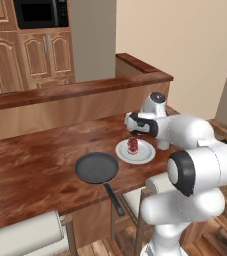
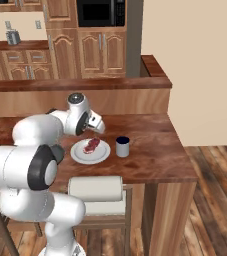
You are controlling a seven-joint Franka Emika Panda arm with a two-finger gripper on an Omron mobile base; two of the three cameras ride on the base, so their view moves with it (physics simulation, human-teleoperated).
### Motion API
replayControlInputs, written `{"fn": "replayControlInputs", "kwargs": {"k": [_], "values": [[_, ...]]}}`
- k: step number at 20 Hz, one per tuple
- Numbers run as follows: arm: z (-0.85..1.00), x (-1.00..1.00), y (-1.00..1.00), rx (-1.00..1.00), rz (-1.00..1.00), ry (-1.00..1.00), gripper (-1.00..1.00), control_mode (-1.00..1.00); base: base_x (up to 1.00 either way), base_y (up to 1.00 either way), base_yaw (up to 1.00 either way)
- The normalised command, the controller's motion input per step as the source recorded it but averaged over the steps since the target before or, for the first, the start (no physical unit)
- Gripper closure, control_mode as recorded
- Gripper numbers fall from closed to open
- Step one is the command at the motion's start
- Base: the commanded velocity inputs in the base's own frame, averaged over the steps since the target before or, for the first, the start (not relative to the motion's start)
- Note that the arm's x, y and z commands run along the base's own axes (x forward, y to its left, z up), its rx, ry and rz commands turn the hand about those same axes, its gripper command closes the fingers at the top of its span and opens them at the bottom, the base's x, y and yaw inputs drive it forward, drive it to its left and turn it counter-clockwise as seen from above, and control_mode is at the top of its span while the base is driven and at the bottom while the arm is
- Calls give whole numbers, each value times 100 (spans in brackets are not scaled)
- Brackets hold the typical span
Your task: Pick up the pan with the steak in it and place it on the dining table. Then place the steak on the plate.
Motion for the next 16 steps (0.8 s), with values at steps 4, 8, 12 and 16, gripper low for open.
{"fn": "replayControlInputs", "kwargs": {"k": [4,8,12,16], "values": [[22,-91,-19,1,2,-31,-100,-100,0,0,0],[24,-72,-13,3,0,-44,-100,-100,0,0,0],[13,-62,-8,4,0,-50,-100,-100,0,0,0],[0,-31,-2,1,1,-12,-100,-100,0,0,0]]}}
